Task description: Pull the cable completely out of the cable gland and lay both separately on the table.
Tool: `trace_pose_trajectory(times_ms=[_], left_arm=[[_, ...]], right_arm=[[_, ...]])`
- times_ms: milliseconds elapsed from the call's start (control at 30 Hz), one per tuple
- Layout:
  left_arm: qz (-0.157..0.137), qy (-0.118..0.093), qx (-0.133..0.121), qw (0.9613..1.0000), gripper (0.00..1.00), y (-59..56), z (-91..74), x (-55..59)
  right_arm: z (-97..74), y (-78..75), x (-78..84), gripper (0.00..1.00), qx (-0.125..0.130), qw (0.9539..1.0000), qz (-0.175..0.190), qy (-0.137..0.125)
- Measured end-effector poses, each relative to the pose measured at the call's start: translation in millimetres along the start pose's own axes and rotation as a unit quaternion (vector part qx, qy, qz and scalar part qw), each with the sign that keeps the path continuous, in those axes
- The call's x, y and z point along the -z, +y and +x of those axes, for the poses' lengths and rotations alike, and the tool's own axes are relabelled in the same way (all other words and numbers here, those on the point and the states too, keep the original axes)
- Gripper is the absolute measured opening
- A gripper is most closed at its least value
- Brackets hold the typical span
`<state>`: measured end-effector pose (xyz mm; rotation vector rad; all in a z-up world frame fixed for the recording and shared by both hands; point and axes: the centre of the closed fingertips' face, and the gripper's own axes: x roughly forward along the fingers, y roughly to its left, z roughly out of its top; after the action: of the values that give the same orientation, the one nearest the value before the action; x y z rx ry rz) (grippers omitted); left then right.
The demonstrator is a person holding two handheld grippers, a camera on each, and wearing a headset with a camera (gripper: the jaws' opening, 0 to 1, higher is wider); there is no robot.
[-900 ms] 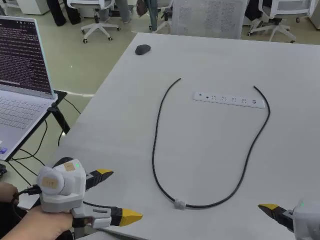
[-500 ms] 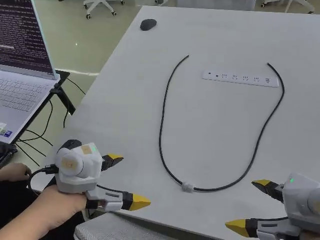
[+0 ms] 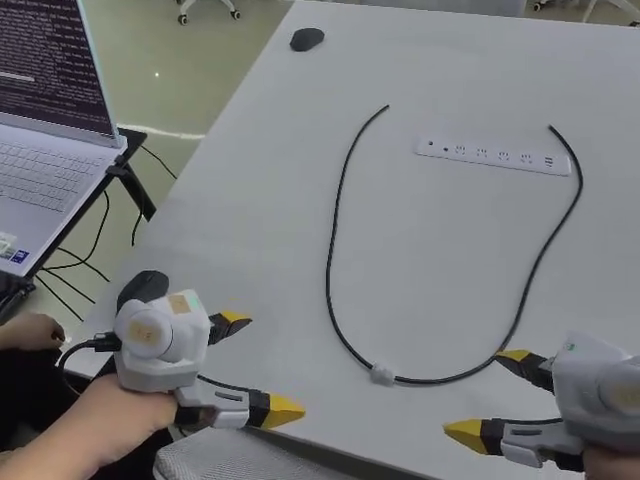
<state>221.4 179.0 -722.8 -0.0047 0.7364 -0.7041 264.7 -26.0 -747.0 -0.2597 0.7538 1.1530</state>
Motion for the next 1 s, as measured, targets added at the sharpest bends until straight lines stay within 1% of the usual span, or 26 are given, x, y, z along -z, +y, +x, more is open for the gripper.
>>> trace_pose_trajectory(times_ms=[33, 100, 133, 200, 267, 333, 433, 500, 533, 600, 700, 767, 867, 1000], left_arm=[[-0.003, 0.000, 0.002, 1.0000, 0.90, 0.1, 0.2, 0.2], [-0.022, -0.015, 0.010, 0.9996, 0.89, -2.1, 0.6, -4.9], [-0.019, -0.017, 0.007, 0.9996, 0.89, -1.5, 0.7, -5.9], [-0.015, -0.014, 0.006, 0.9998, 0.89, -1.4, 1.2, -5.5], [-0.020, -0.021, 0.010, 0.9995, 0.89, -1.5, 2.0, -7.6], [-0.023, -0.022, 0.008, 0.9995, 0.90, 0.8, 2.5, -8.1], [-0.022, -0.027, 0.000, 0.9994, 0.91, 6.4, 1.0, -11.6], [-0.022, -0.030, -0.002, 0.9993, 0.92, 8.9, -0.3, -12.7], [-0.022, -0.031, -0.003, 0.9993, 0.92, 10.0, -0.6, -13.0], [-0.021, -0.029, -0.002, 0.9993, 0.91, 9.9, -0.3, -12.3], [-0.017, -0.022, 0.003, 0.9996, 0.91, 7.1, 2.4, -7.8], [-0.025, -0.023, 0.010, 0.9994, 0.91, 4.7, 4.2, -6.3], [-0.024, -0.023, 0.012, 0.9994, 0.91, 3.6, 5.8, -4.3], [-0.019, -0.016, 0.018, 0.9995, 0.91, 0.5, 7.6, -0.6]], right_arm=[[1.5, -0.4, -0.9, 0.74, -0.002, 1.0000, 0.000, 0.001], [5.8, -0.5, -3.7, 0.73, -0.004, 1.0000, 0.001, 0.005], [8.3, -0.6, -6.1, 0.72, -0.005, 1.0000, 0.000, 0.007], [13.1, 0.2, -11.1, 0.70, -0.009, 0.9999, -0.003, 0.009], [17.8, -0.5, -15.3, 0.68, -0.009, 0.9999, -0.008, 0.011], [24.1, 1.2, -19.9, 0.66, -0.014, 0.9997, -0.012, 0.015], [33.6, 2.9, -23.9, 0.64, -0.019, 0.9993, -0.021, 0.023], [38.8, 2.3, -25.2, 0.64, -0.018, 0.9992, -0.027, 0.025], [42.7, 1.8, -24.9, 0.63, -0.019, 0.9990, -0.026, 0.030], [48.7, 3.0, -23.7, 0.57, -0.025, 0.9987, -0.024, 0.039], [56.5, 5.0, -23.0, 0.56, -0.027, 0.9980, -0.031, 0.049], [61.2, 5.7, -22.4, 0.55, -0.028, 0.9975, -0.035, 0.055], [67.0, 8.2, -21.4, 0.51, -0.035, 0.9968, -0.035, 0.063], [75.0, 12.5, -18.0, 0.46, -0.045, 0.9951, -0.043, 0.077]])
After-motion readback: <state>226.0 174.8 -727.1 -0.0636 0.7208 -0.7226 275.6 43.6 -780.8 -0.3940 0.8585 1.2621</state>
